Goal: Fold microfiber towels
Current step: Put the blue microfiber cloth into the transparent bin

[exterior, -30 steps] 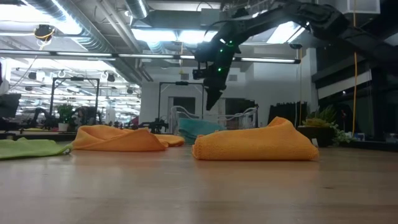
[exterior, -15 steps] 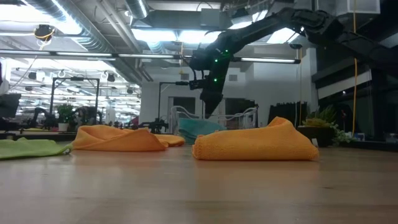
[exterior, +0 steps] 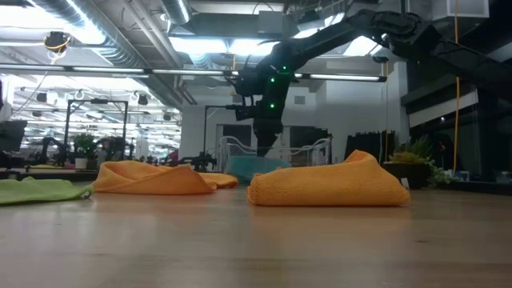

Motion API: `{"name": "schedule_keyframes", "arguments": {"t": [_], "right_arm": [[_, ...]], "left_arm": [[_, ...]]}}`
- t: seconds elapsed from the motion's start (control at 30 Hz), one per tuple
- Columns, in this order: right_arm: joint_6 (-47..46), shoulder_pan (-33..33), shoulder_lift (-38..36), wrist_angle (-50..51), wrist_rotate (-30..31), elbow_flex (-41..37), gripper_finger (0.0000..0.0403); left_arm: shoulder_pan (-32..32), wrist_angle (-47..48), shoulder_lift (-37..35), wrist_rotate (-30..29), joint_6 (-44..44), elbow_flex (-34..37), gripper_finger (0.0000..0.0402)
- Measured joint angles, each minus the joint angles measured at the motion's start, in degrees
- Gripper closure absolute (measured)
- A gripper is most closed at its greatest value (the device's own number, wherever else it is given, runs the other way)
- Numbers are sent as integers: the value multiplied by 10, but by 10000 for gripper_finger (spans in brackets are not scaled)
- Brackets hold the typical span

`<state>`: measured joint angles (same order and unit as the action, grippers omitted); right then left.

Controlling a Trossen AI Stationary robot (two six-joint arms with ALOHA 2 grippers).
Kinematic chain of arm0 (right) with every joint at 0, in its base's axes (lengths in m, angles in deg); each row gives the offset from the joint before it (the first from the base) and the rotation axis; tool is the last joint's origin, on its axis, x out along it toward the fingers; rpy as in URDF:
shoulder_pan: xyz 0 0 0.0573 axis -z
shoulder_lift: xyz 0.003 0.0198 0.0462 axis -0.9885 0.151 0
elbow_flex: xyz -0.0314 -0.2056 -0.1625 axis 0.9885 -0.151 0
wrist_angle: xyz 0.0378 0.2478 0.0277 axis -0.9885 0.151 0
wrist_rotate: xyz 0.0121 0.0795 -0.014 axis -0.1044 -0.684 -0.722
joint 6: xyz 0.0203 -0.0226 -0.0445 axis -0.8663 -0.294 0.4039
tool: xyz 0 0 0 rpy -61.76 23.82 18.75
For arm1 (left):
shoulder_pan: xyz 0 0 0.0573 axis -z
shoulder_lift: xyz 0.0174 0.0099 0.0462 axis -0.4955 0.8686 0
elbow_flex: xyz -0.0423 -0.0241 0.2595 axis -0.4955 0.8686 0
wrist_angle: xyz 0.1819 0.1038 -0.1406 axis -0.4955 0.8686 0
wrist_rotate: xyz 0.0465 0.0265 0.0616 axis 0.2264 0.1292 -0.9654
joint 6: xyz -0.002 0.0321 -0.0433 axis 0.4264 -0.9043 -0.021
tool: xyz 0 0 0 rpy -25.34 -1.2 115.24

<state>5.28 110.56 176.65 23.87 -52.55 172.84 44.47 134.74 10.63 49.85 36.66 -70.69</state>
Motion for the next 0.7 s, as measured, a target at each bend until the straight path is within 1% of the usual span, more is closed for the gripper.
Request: {"name": "schedule_keyframes", "arguments": {"t": [0.17,0.33,0.53,0.63,0.7], "right_arm": [[1,-16,-1,44,-46,9,399],[1,-29,-1,73,-74,6,393],[1,-35,-1,84,-72,8,399],[-3,-35,-1,90,-52,32,396],[-4,-32,-1,103,-49,54,389]], "left_arm": [[0,0,0,0,-6,0,340],[0,0,0,0,-9,0,340],[0,0,0,0,-10,0,340],[0,0,0,0,-10,0,340],[0,0,0,0,-10,0,340]]}}
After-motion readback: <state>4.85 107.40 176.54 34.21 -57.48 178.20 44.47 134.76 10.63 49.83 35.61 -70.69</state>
